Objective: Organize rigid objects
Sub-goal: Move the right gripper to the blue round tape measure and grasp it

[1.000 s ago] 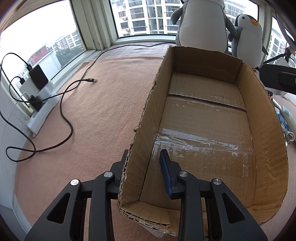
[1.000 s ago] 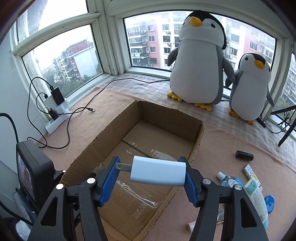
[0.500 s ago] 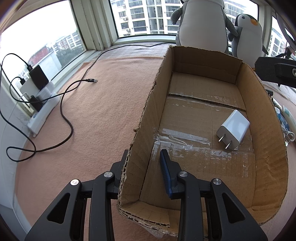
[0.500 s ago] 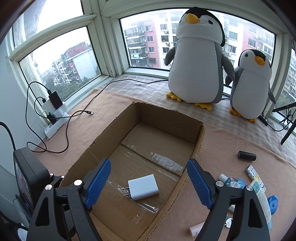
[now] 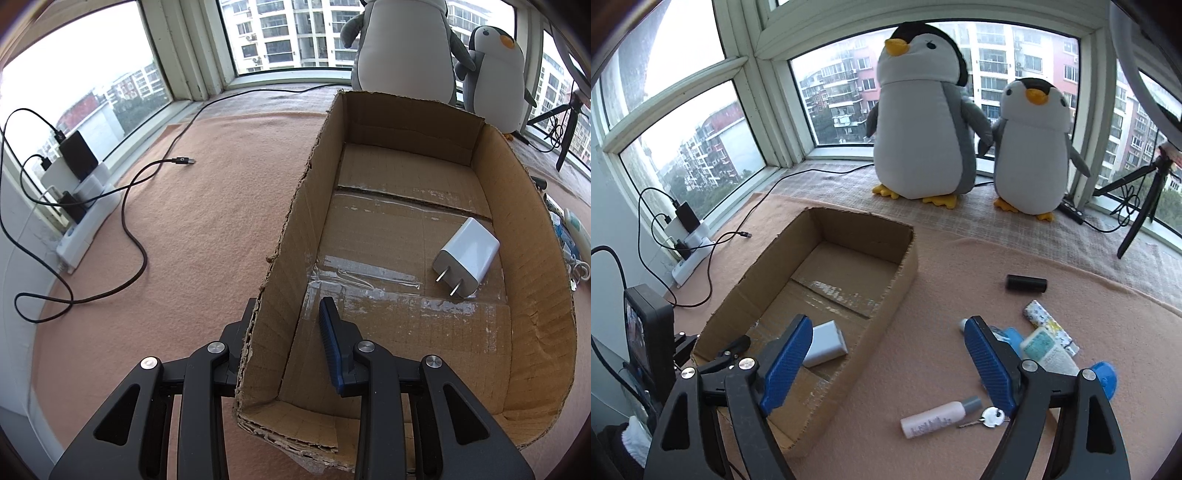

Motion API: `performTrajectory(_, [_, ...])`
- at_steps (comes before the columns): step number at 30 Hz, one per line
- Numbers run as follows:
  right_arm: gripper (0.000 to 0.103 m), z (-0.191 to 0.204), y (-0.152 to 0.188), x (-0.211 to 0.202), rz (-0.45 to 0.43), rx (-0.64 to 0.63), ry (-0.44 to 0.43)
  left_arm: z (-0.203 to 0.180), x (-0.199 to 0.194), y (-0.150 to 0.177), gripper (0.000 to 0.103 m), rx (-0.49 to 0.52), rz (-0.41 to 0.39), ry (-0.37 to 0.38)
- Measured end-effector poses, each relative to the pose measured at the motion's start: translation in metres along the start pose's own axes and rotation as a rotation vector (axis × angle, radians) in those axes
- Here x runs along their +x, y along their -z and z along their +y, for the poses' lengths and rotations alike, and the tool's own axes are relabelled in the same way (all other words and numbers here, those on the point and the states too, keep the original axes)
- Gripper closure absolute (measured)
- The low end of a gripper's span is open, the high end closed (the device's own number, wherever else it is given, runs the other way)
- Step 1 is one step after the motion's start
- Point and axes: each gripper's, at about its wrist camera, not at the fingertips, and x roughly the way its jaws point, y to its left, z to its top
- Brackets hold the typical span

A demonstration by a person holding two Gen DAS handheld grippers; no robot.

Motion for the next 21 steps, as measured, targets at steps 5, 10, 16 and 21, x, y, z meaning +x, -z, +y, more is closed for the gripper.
performTrajectory(5, [0.022, -0.048, 0.007, -0.020, -0.015, 0.057, 0.091, 0.000, 0.000, 0.001, 0.072, 0.003, 0.000, -0.006])
performTrajectory(10, [0.022, -0.109, 0.019, -0.028, 0.019, 0.163, 0.219, -0.001, 0.000, 0.002, 0.072, 0.004, -0.001, -0.008])
performTrajectory(16, [0.022, -0.168, 0.030, -0.019, 0.122, 0.278, 0.349, 0.000, -0.001, 0.002, 0.072, 0.004, -0.001, -0.009])
performTrajectory(21, [0.022, -0.195, 0.039, -0.006, 0.190, 0.355, 0.358, -0.001, -0.001, 0.002, 0.072, 0.004, -0.002, -0.009])
